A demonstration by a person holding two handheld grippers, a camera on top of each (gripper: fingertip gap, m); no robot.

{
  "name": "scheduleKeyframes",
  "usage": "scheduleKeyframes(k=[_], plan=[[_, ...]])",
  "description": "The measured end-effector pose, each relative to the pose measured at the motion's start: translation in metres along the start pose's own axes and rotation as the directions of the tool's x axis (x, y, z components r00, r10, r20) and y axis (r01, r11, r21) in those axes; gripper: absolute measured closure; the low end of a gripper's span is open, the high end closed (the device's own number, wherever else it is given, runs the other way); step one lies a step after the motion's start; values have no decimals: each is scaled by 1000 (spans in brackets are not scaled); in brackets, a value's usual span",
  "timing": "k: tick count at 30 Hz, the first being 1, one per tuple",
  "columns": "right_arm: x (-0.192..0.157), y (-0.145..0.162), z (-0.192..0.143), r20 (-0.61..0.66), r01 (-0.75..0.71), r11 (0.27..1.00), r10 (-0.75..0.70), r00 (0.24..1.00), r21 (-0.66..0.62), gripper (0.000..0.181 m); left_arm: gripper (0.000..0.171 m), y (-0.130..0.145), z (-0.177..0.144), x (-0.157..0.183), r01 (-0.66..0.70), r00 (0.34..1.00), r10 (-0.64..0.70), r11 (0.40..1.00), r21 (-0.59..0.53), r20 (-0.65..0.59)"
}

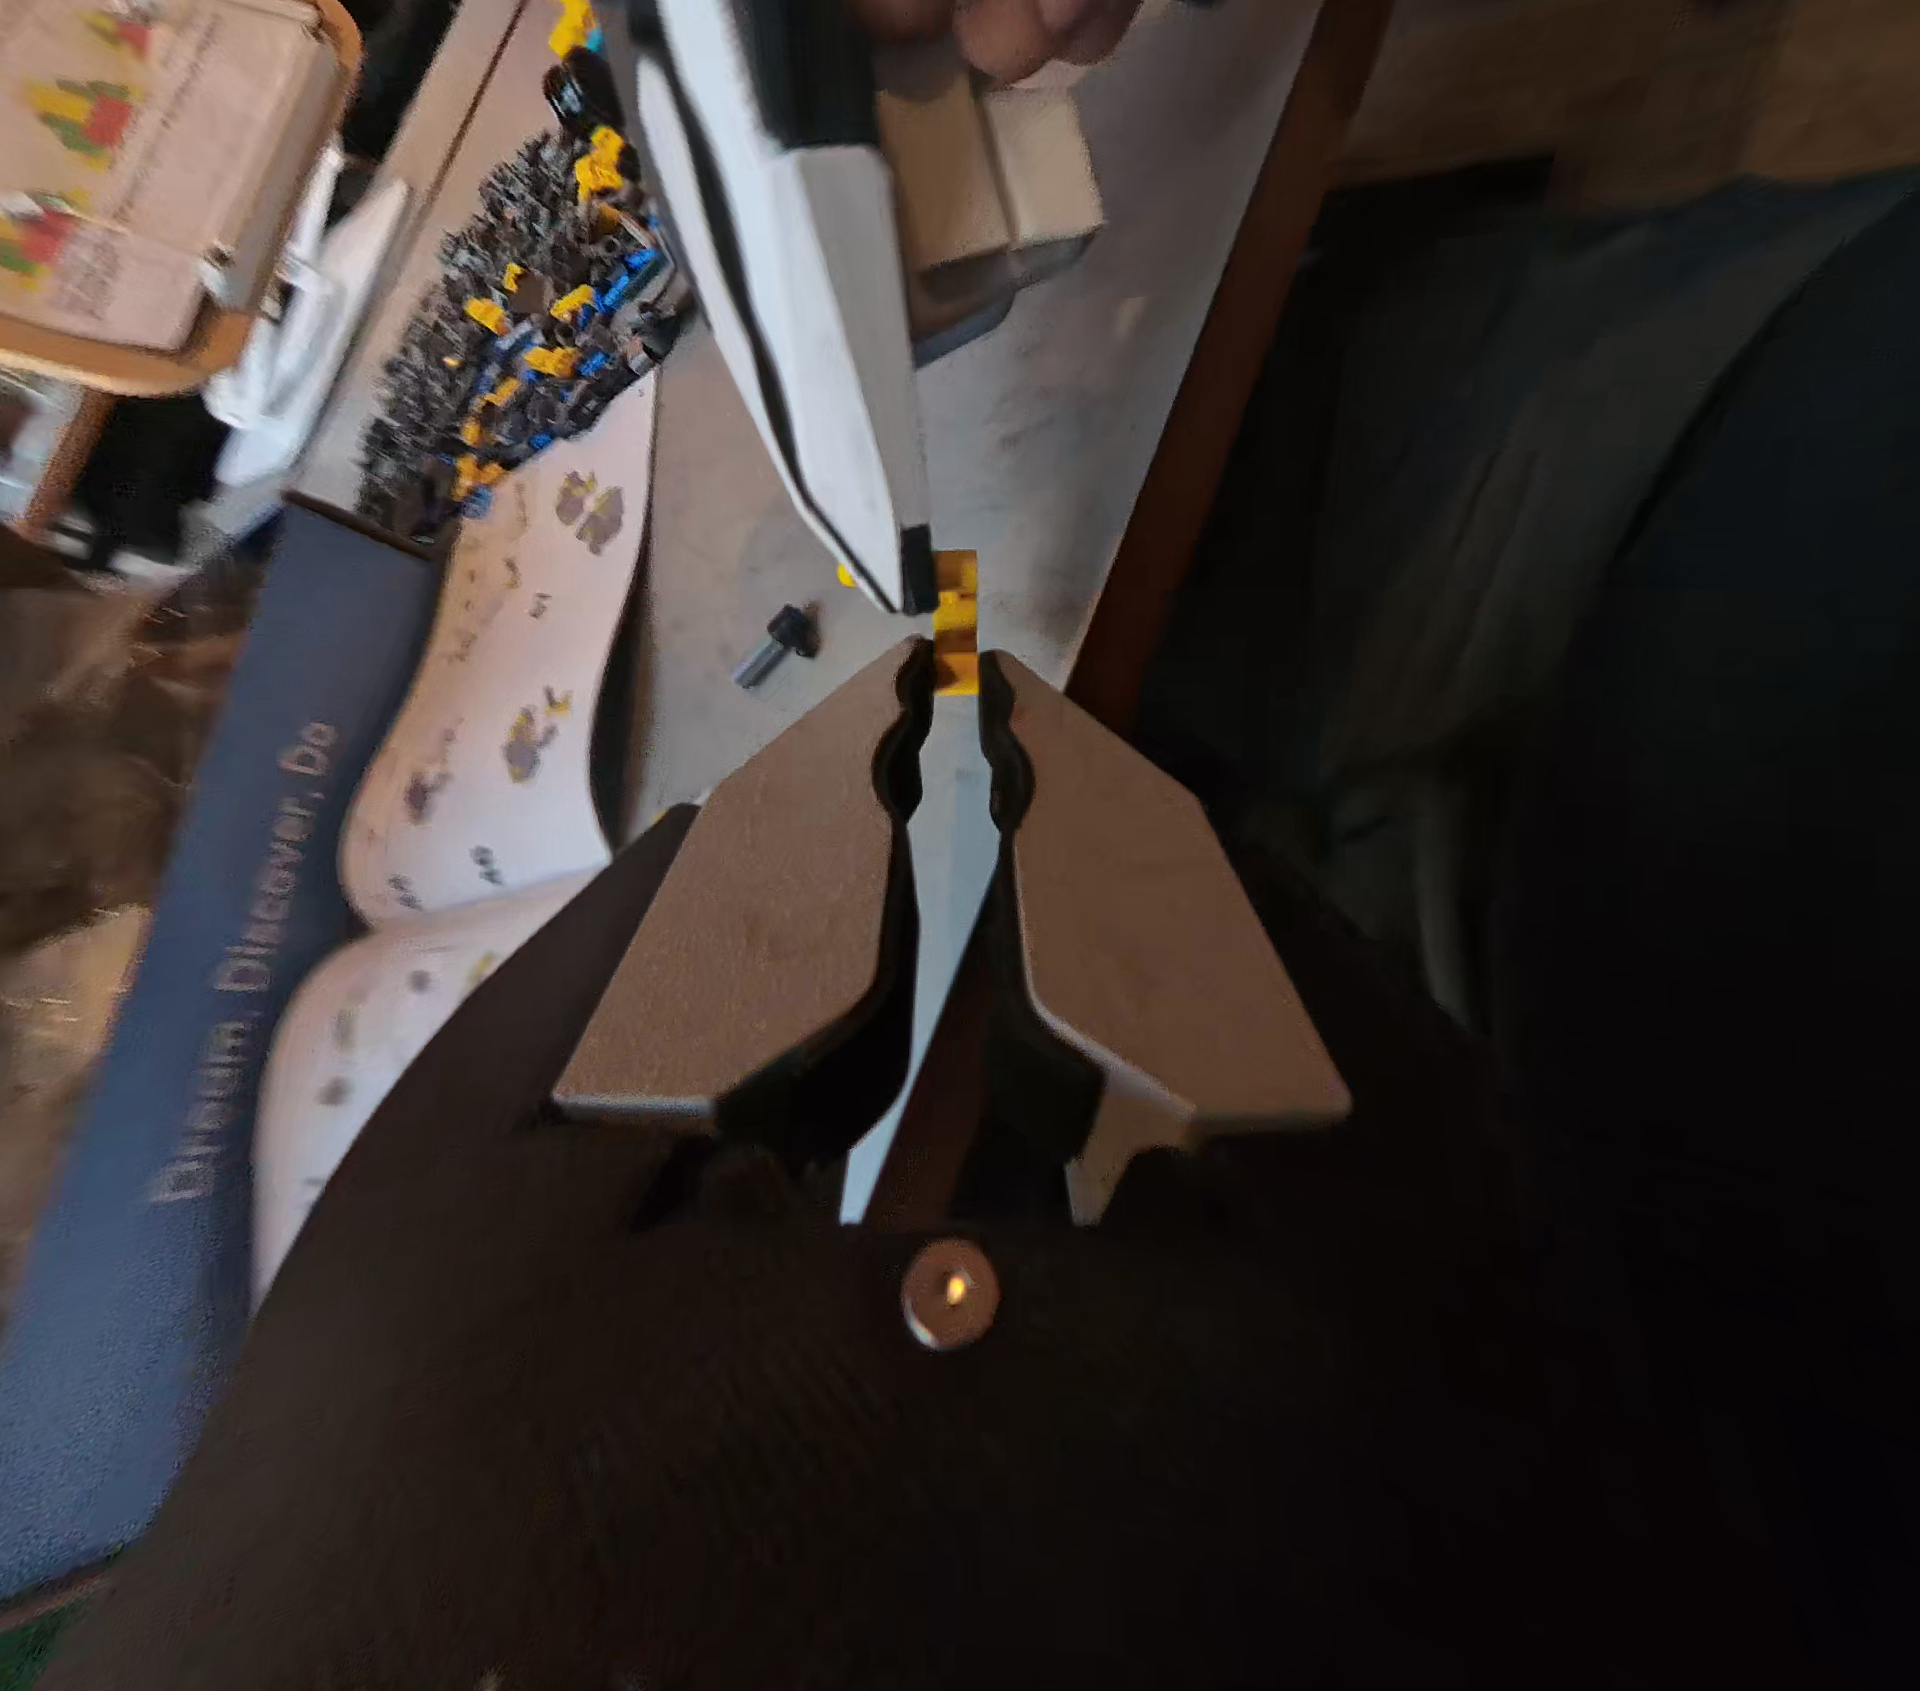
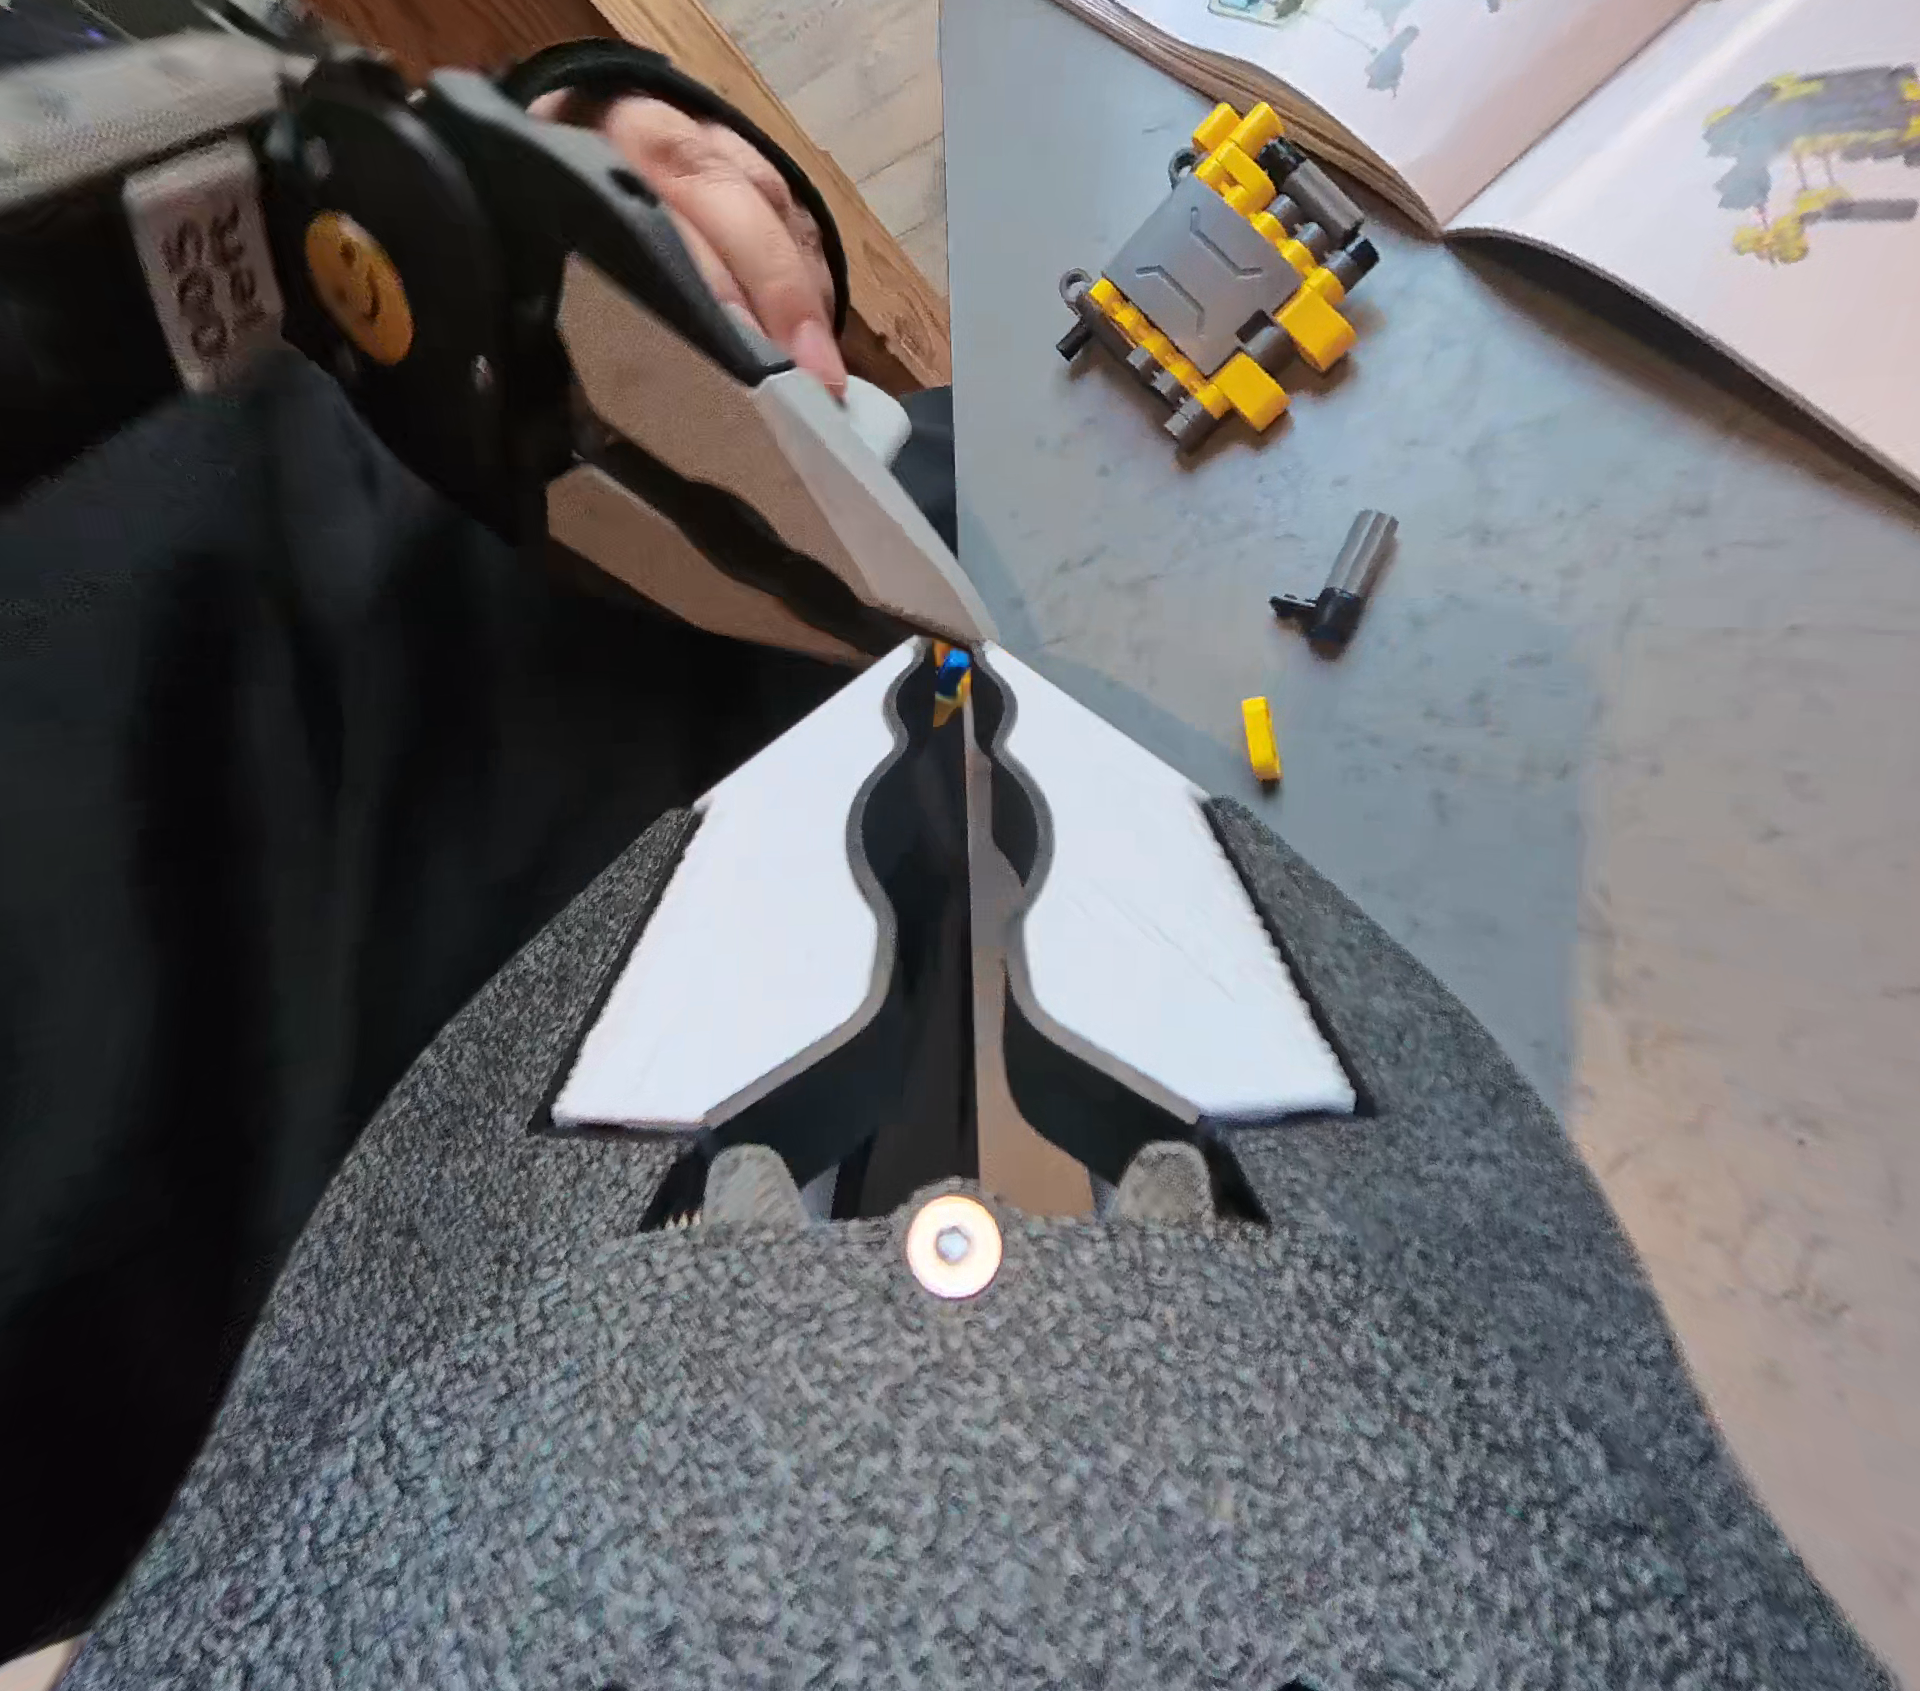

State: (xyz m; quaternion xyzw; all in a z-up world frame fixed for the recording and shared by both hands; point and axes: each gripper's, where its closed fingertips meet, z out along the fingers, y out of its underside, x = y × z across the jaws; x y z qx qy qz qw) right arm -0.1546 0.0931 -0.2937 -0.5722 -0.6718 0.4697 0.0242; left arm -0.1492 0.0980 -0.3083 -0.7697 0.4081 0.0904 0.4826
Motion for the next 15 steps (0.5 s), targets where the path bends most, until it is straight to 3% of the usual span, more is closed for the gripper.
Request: scheduleKeyframes(k=[3,7,13,15], plan=[[8,-3,-13,-79,82,996,-79,994,27,168,166,4,-2,2,262,959,-257,965,26,-123],[49,11,-30,-292,147,987,-158,943,-60,164,166,-3,-9,0,550,807,-509,833,65,-299],[62,15,-18,-300,217,966,-251,920,-143,165,166,-9,-15,13,743,569,-634,669,-4,-523],[61,13,-13,-262,211,966,-245,934,-150,179,166,-9,-17,14,755,550,-634,655,0,-543]])
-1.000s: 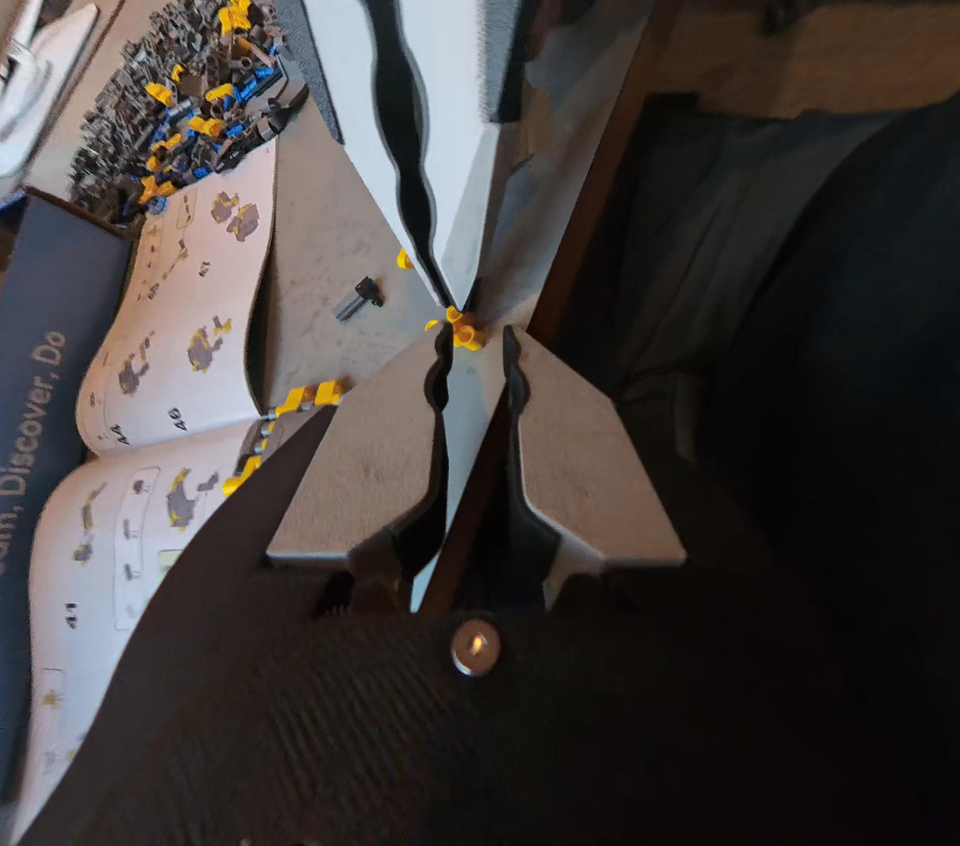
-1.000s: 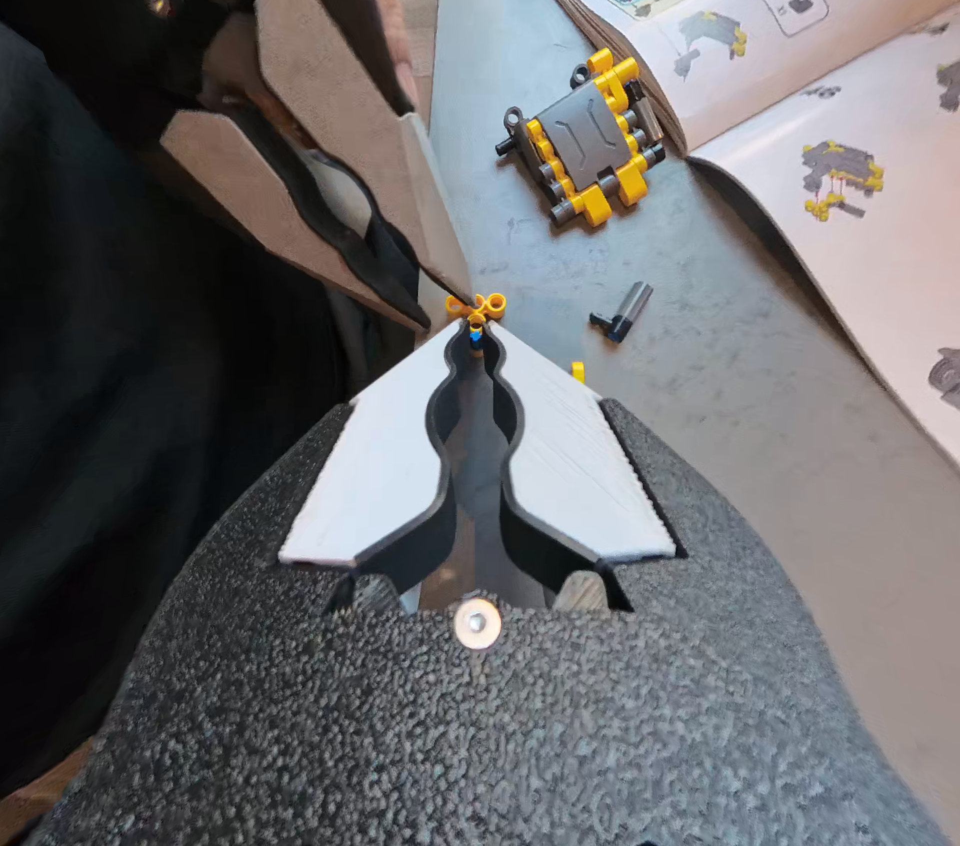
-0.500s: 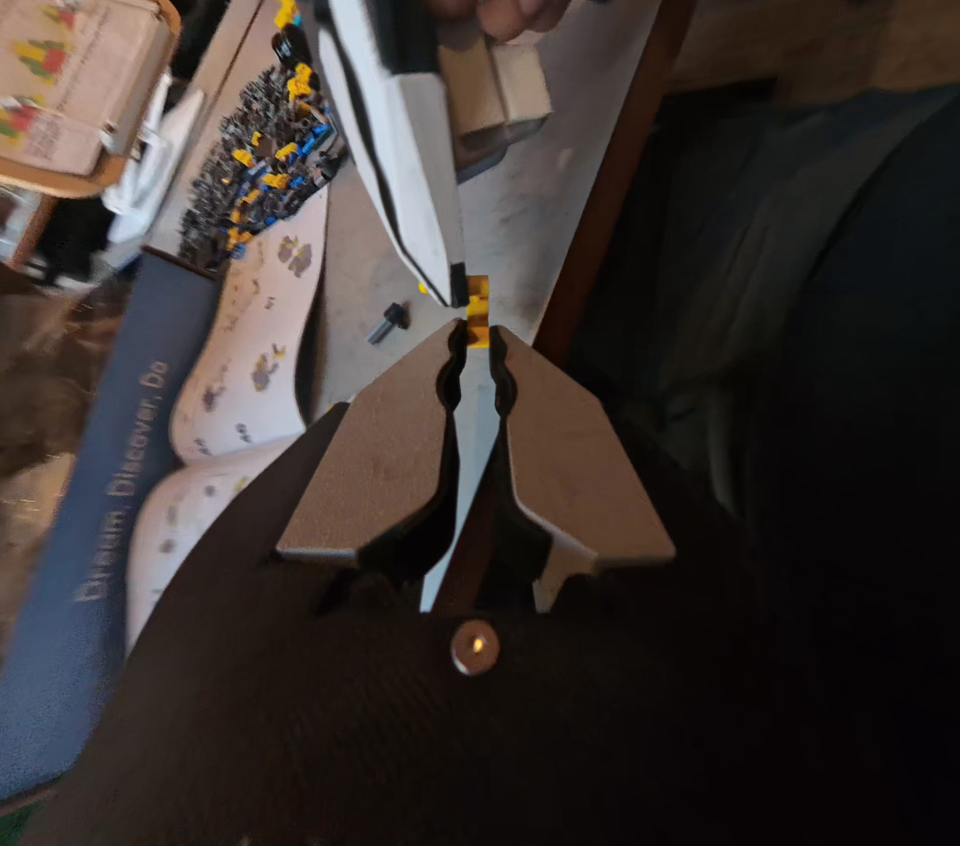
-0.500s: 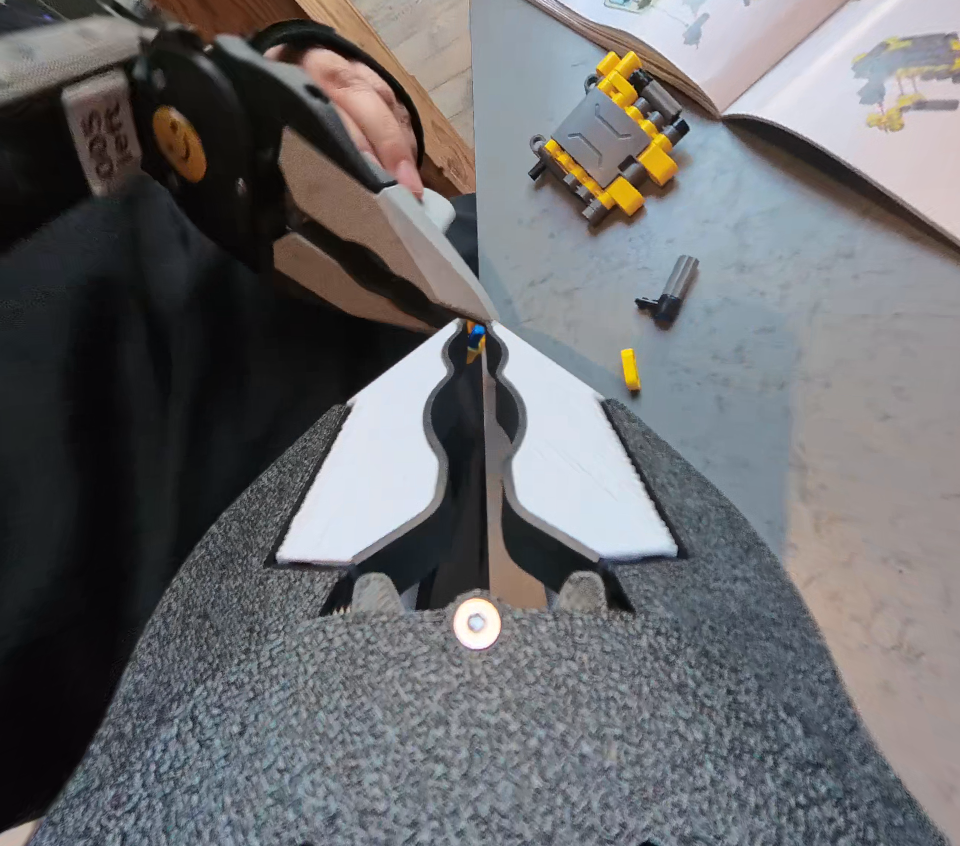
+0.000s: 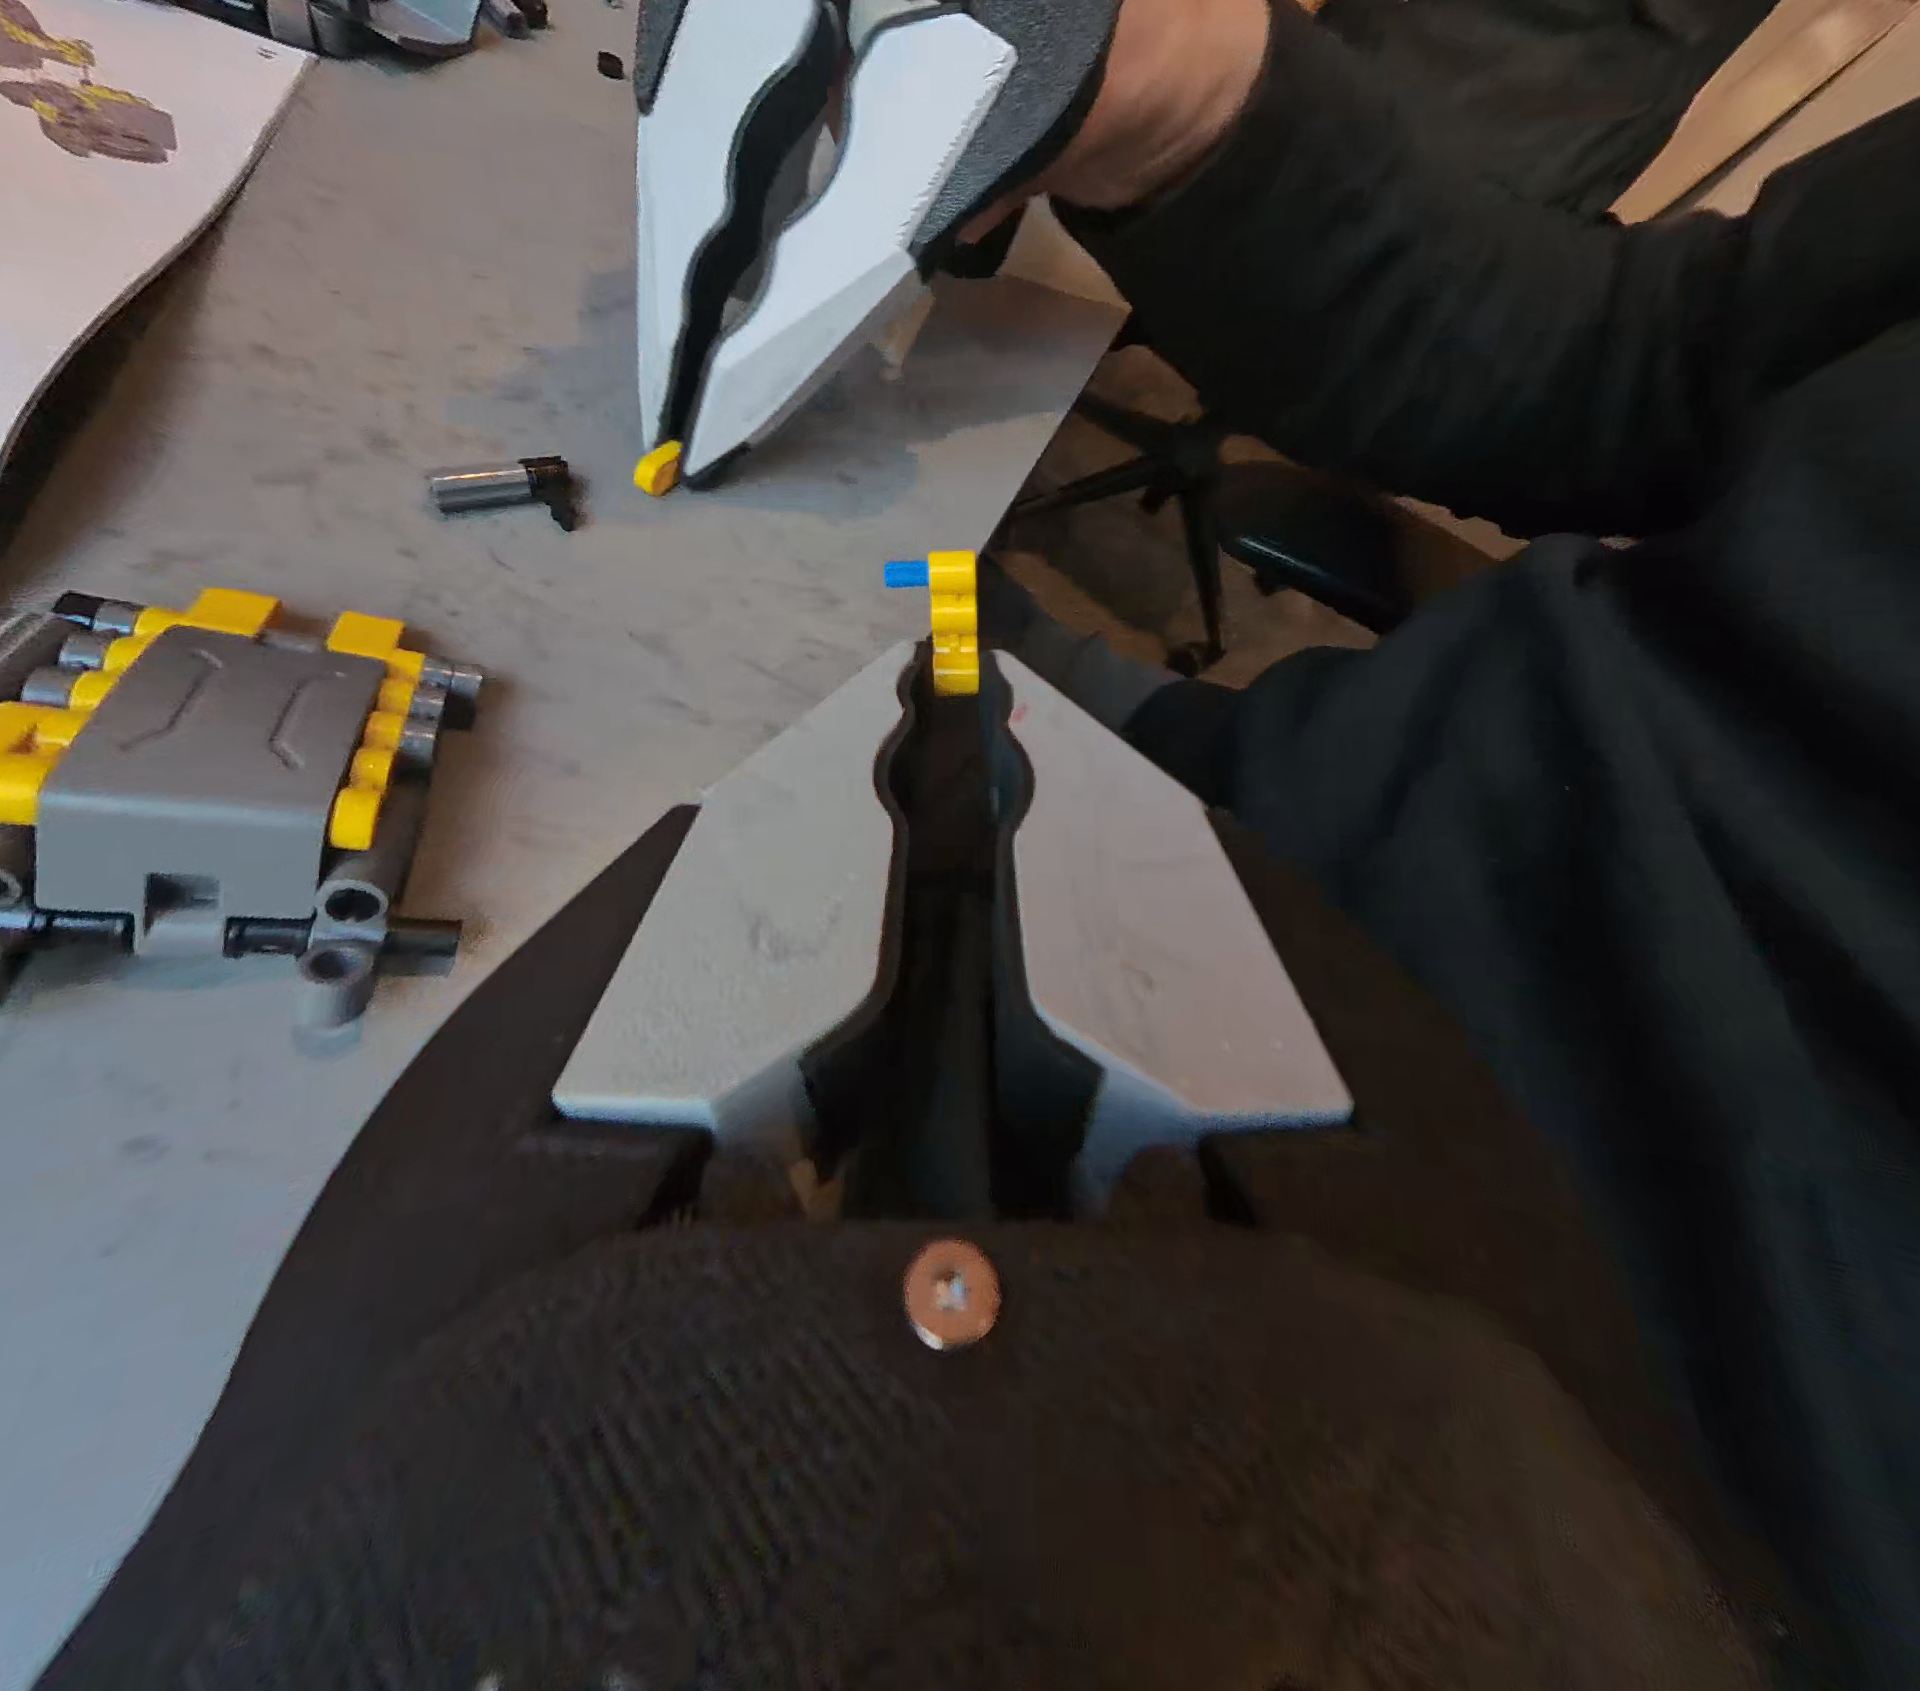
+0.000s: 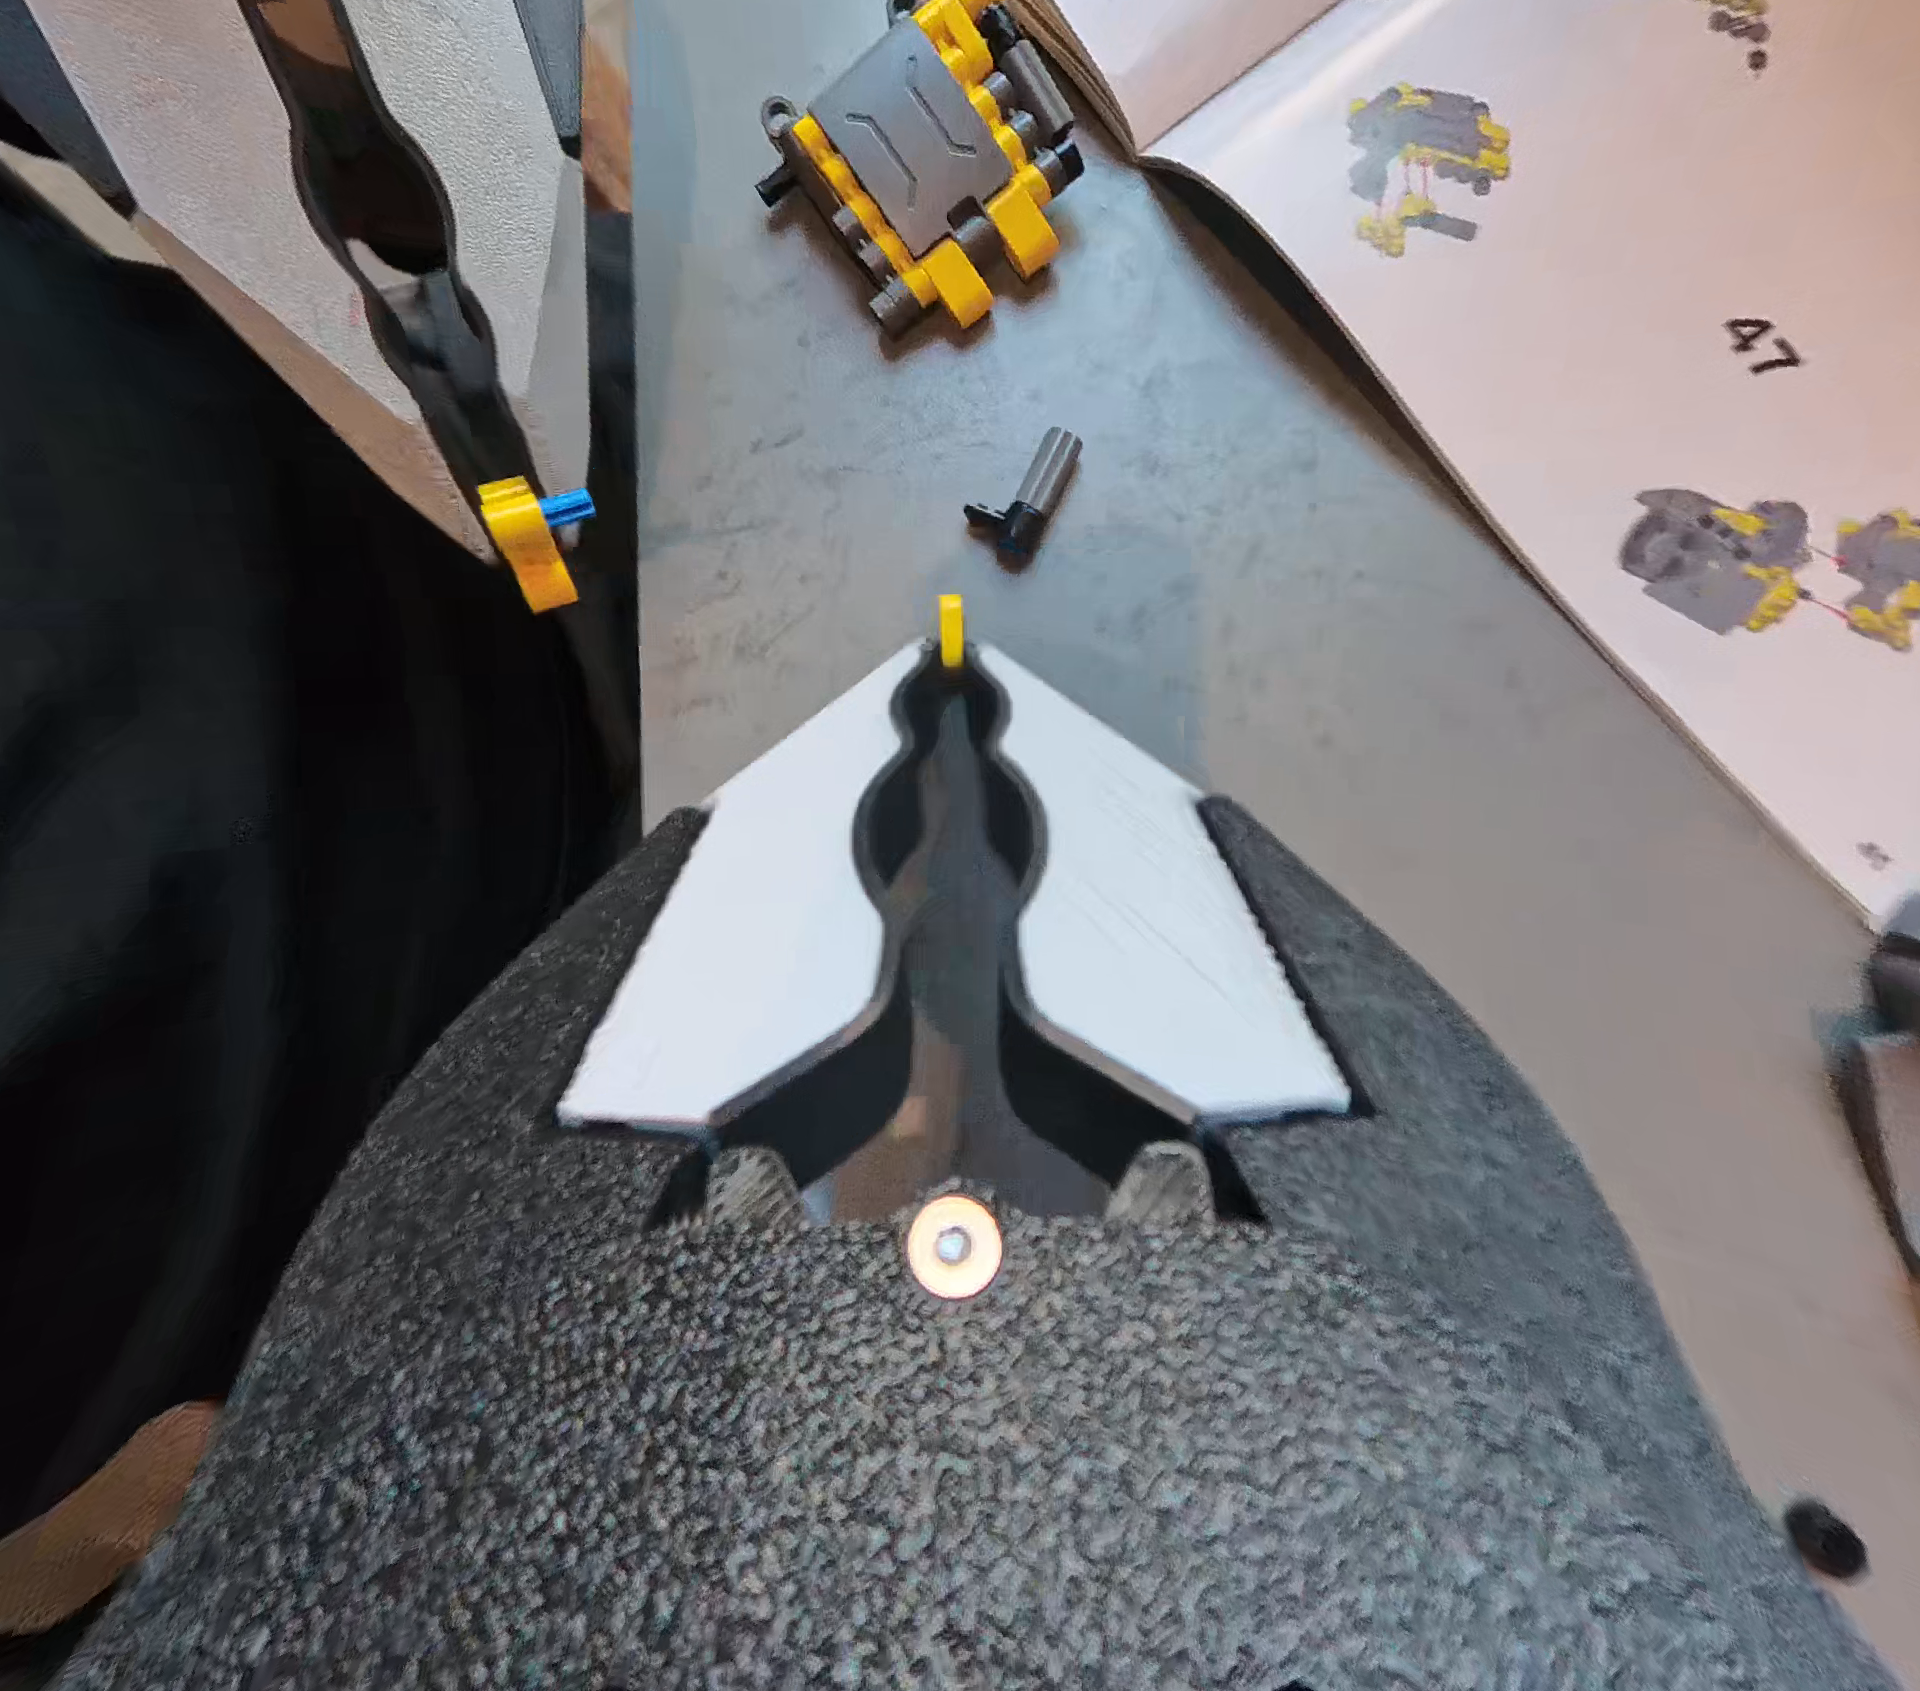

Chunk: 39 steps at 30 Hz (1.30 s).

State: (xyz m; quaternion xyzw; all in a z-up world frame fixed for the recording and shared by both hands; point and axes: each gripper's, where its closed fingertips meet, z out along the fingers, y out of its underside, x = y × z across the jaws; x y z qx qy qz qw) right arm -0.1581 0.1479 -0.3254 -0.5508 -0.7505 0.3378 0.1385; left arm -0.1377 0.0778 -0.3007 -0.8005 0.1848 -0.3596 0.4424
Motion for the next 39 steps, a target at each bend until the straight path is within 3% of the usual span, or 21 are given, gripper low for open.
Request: scheduleKeyframes(k=[4,8,14,18,27,31,35,39], plan=[[-20,-6,6,205,-128,991,135,969,-46,179,166,3,-3,12,-23,998,23,1000,3,-58],[-45,-14,9,430,-315,931,364,826,-184,179,166,11,-4,20,11,994,-11,1000,-1,-109],[-48,-8,14,399,-326,884,446,801,-334,179,166,19,-4,23,67,987,-66,998,1,-146],[-40,-8,13,320,-288,890,405,857,-353,177,166,15,-5,26,96,981,-92,995,12,-170],[-29,-6,7,239,-265,898,359,902,-350,168,166,15,-6,27,92,981,-88,996,11,-171],[-30,-10,4,210,-127,951,190,959,-281,157,166,16,-6,28,79,983,-77,997,4,-166],[-40,-13,4,149,47,982,-20,989,-182,170,166,17,-6,27,67,985,-65,998,6,-159],[-42,-12,5,111,103,985,-88,990,-137,169,166,20,-4,27,81,982,-80,997,-5,-169]])
